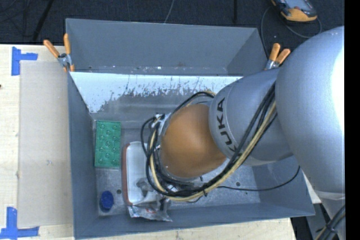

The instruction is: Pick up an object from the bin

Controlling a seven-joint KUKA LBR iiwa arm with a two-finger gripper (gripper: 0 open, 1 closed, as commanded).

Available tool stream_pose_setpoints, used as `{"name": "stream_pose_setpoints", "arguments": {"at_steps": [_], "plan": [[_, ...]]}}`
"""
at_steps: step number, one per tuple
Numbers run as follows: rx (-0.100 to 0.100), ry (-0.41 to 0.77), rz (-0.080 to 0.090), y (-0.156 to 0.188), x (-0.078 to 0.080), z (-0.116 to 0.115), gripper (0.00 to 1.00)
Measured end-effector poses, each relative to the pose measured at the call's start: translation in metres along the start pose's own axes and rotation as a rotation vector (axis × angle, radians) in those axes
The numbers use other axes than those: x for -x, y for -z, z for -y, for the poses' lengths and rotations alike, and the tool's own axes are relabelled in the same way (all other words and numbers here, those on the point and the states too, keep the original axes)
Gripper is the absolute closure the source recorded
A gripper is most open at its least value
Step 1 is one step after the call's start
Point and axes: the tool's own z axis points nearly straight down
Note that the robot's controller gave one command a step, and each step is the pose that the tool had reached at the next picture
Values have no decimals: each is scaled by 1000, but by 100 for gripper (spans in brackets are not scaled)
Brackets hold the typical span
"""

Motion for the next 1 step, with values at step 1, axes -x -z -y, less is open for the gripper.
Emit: {"name": "stream_pose_setpoints", "arguments": {"at_steps": [1], "plan": [[2,-5,-5,22,0,0,100]]}}
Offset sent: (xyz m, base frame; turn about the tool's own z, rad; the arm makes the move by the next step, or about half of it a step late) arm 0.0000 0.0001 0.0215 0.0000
